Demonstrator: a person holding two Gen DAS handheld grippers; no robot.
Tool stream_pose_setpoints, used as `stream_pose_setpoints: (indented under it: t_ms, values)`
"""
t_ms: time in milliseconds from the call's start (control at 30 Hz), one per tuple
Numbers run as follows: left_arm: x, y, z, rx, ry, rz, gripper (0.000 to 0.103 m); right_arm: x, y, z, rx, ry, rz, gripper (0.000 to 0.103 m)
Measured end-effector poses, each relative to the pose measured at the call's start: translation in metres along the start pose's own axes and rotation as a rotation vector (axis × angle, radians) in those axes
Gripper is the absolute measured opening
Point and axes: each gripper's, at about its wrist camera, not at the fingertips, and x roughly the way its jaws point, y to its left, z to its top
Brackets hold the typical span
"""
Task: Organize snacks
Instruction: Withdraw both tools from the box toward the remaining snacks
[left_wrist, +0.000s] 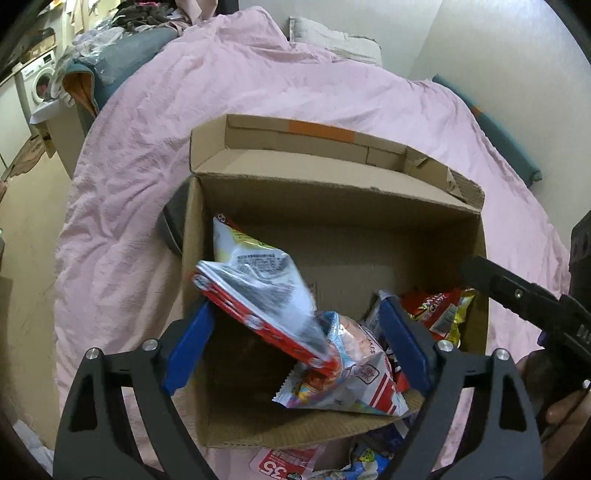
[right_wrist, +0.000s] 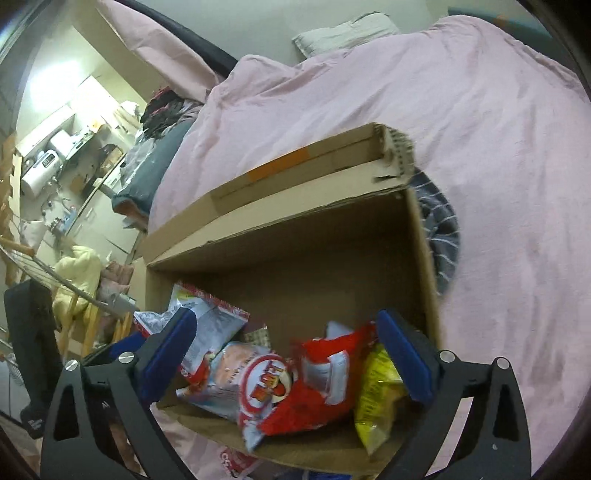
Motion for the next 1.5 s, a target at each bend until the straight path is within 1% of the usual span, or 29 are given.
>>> stream_pose_setpoints:
  t_ms: [167, 267, 333, 400, 467, 533, 600, 667, 733, 800, 933, 1167, 1300, 1500]
  values:
    - [0.001, 0.004, 0.002, -0.024, 0.014, -0.014, 0.088, 0.001, -0.003, 0.001, 0.014, 0.01, -0.005, 0.1]
    - [0.001, 0.003, 0.0, -0.013, 0.013, -0.004, 0.088, 0.003, 0.001, 0.003, 0.009, 0.013, -0.011, 0.1]
    - [0.005, -0.005, -0.004, 0.036, 0.023, 0.045, 0.088, 0.002, 0.004, 0.004, -0.001, 0.006, -0.02, 0.1]
    - [0.013, -0.015, -0.01, 0.116, 0.04, 0.12, 0.088, 0.0, 0.005, 0.005, -0.014, -0.002, -0.033, 0.1]
    - [0.026, -0.026, -0.019, 0.205, 0.076, 0.208, 0.088, -0.003, 0.007, 0.005, -0.027, -0.017, -0.057, 0.1]
    - [0.035, -0.03, -0.027, 0.243, 0.104, 0.236, 0.088, -0.005, 0.005, 0.005, -0.02, -0.022, -0.062, 0.1]
    - [0.033, -0.032, -0.028, 0.255, 0.085, 0.249, 0.088, -0.007, 0.001, 0.007, -0.008, -0.024, -0.064, 0.1]
    - [0.027, -0.035, -0.026, 0.26, 0.073, 0.237, 0.088, -0.012, -0.005, 0.009, 0.01, -0.035, -0.061, 0.1]
    - [0.018, -0.033, -0.022, 0.225, 0.055, 0.182, 0.088, -0.02, -0.01, 0.011, 0.034, -0.051, -0.054, 0.1]
    - [0.01, -0.03, -0.02, 0.19, 0.043, 0.145, 0.088, -0.028, -0.014, 0.011, 0.054, -0.065, -0.047, 0.1]
    - [-0.003, -0.025, -0.021, 0.163, 0.034, 0.107, 0.088, -0.039, -0.019, 0.008, 0.081, -0.079, -0.042, 0.1]
    - [-0.024, -0.017, -0.026, 0.139, 0.012, 0.105, 0.088, -0.049, -0.008, -0.007, 0.06, -0.064, -0.054, 0.1]
    - [-0.032, -0.011, -0.031, 0.114, 0.011, 0.101, 0.088, -0.056, 0.001, -0.018, 0.012, -0.058, -0.073, 0.1]
    - [-0.047, -0.004, -0.048, 0.091, 0.018, 0.098, 0.088, -0.064, 0.006, -0.039, 0.002, -0.035, -0.089, 0.1]
